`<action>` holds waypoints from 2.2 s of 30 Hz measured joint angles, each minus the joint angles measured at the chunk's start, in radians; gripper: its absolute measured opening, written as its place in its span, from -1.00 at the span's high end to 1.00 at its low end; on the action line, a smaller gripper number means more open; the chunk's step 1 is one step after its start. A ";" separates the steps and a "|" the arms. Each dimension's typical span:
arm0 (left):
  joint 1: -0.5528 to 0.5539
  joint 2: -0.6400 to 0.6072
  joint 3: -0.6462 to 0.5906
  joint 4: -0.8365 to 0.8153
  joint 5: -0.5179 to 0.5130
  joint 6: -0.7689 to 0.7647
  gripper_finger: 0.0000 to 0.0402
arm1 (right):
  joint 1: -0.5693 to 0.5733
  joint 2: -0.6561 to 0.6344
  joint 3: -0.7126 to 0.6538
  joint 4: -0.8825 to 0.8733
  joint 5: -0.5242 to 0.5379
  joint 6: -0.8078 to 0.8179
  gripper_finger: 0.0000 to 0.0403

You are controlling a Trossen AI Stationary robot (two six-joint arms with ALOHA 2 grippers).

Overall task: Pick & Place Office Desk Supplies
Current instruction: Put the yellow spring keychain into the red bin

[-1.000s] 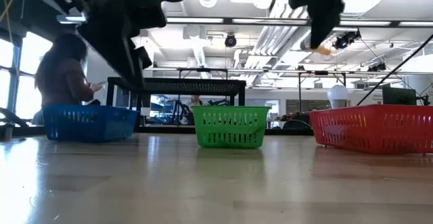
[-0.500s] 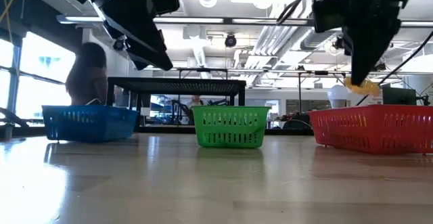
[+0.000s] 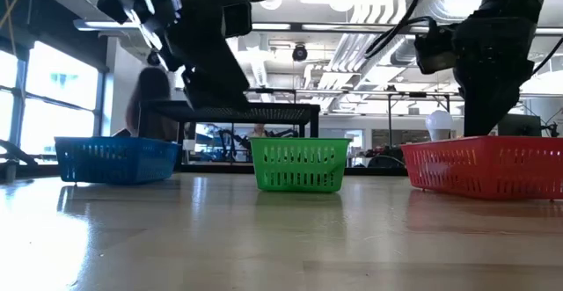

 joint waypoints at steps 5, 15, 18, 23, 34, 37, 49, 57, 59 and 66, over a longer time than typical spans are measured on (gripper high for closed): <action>-0.001 -0.010 0.000 0.070 -0.002 0.074 0.19 | 0.000 -0.004 0.002 0.054 -0.002 -0.044 0.20; -0.098 -0.054 0.071 0.031 -0.130 0.255 0.19 | 0.000 -0.056 0.107 0.002 -0.020 -0.103 -0.09; -0.145 -0.072 0.131 -0.141 -0.167 0.219 0.19 | 0.024 -0.104 0.160 -0.068 0.086 -0.081 -0.08; -0.243 -0.084 0.272 -0.541 -0.241 0.027 0.19 | 0.084 -0.180 0.191 -0.006 0.253 -0.106 -0.08; -0.376 -0.101 0.296 -0.962 -0.139 -0.448 0.19 | 0.191 -0.136 0.191 0.113 0.454 -0.189 -0.07; -0.408 -0.101 0.293 -0.954 -0.159 -0.454 0.19 | 0.197 -0.118 0.191 0.113 0.455 -0.194 -0.07; -0.468 -0.101 0.292 -0.922 -0.266 -0.432 0.19 | 0.136 0.049 0.191 0.137 0.294 -0.332 -0.07; -0.458 -0.101 0.292 -0.856 -0.268 -0.365 0.19 | -0.007 0.202 0.191 0.130 0.123 -0.526 -0.07; -0.458 -0.101 0.292 -0.842 -0.269 -0.363 0.19 | -0.035 0.235 0.191 0.116 0.104 -0.545 -0.07; -0.458 -0.100 0.292 -0.819 -0.292 -0.305 0.19 | -0.061 0.324 0.191 0.142 0.088 -0.696 -0.07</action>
